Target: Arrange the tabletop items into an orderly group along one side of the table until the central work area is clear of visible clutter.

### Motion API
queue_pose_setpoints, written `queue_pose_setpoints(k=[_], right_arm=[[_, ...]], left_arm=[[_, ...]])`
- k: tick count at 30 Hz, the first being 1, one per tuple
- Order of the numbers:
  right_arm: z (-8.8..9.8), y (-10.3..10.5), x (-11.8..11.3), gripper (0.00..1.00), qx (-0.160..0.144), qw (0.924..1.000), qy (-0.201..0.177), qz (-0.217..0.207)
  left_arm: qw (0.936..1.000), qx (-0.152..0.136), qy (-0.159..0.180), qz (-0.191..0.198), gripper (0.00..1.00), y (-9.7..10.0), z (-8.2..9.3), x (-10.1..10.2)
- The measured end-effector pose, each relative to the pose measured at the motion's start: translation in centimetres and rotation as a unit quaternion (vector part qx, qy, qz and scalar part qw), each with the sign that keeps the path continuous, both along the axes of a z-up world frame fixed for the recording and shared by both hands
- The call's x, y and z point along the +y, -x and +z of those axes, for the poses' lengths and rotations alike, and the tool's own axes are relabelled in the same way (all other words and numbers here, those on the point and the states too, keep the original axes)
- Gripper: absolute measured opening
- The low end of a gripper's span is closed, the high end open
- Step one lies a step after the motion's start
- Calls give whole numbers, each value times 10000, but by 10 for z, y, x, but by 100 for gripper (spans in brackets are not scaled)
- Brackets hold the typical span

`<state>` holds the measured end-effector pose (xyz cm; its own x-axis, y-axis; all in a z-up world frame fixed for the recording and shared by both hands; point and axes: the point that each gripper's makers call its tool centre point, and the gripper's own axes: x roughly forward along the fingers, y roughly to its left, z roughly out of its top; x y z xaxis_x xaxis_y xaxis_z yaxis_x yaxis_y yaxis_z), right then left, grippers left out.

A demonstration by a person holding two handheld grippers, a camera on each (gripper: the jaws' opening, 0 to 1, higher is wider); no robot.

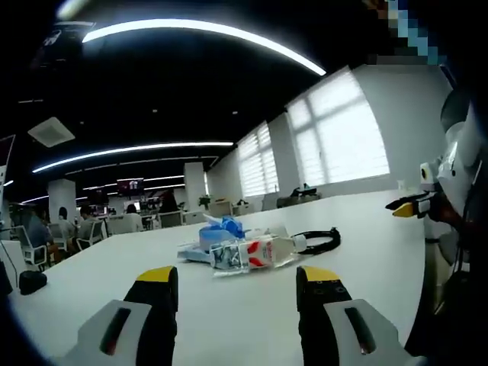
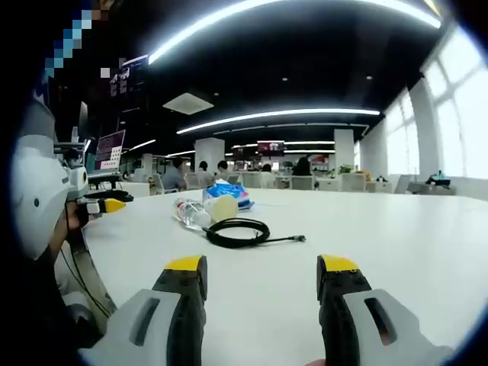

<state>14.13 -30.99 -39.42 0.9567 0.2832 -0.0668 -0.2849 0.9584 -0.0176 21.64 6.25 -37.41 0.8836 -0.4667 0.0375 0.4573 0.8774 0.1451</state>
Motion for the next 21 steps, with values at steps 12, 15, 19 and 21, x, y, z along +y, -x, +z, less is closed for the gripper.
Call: queue_pose_setpoints(k=[12, 15, 19, 21], right_arm=[[-2, 0, -2, 52, 39, 10000, 8, -7], [-2, 1, -4, 51, 37, 10000, 27, -33], [-1, 1, -4, 51, 12, 10000, -43, -4], [-2, 1, -2, 51, 29, 10000, -30, 10]], left_arm=[[9989, 85, 441, 108, 61, -2, -2, 10], [9981, 88, 605, -27, 61, 0, 0, 8], [9987, 140, 487, -10, 61, -1, -4, 6], [9991, 193, 378, 38, 61, -3, -8, 6]])
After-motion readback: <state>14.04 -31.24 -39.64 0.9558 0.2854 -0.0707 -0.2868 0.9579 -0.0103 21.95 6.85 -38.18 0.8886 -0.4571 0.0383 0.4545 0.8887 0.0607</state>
